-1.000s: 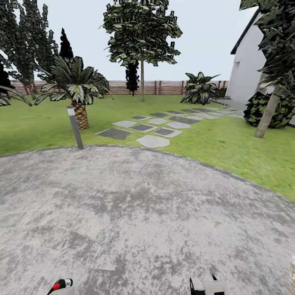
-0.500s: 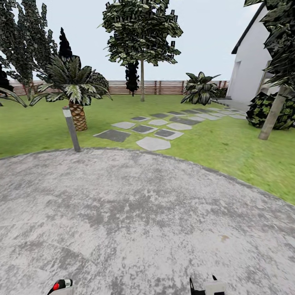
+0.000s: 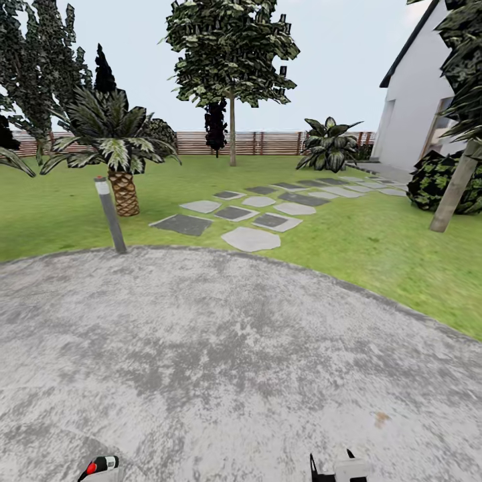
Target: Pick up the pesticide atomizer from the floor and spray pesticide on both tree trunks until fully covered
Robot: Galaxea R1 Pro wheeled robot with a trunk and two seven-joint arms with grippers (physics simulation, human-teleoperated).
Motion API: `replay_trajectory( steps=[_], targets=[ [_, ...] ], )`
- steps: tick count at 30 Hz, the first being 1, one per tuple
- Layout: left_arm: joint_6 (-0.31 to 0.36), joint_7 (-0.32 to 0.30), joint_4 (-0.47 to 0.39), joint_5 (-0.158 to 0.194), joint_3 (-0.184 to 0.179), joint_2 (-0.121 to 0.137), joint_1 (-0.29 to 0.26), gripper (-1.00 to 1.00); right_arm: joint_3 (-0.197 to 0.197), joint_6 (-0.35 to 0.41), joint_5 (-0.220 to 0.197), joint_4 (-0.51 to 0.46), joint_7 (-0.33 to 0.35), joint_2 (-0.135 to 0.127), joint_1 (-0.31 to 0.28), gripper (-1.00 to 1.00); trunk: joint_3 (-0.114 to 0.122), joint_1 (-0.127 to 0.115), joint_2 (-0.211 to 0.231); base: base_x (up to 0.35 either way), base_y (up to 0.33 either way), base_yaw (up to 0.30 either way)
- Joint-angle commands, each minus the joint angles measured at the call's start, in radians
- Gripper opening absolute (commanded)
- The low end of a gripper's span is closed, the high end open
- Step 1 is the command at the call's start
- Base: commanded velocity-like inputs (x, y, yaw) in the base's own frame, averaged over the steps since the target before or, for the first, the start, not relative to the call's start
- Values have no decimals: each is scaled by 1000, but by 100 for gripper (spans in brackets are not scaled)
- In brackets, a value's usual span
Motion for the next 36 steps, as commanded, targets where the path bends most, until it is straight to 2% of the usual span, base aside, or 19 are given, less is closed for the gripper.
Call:
replay_trajectory(
  steps=[1, 36],
  targets=[
    [-3, -1, 0, 9, -3, 0, 0, -100, 5, 0, 7, 0, -10, -1, -1, 100, -1, 0, 0, 339, 0, 0],
    [-2, -1, 1, 10, -3, 0, 0, -100, 5, -1, 7, 26, -12, 0, -1, 100, -1, 0, 0, 339, 0, 0]
  ],
)
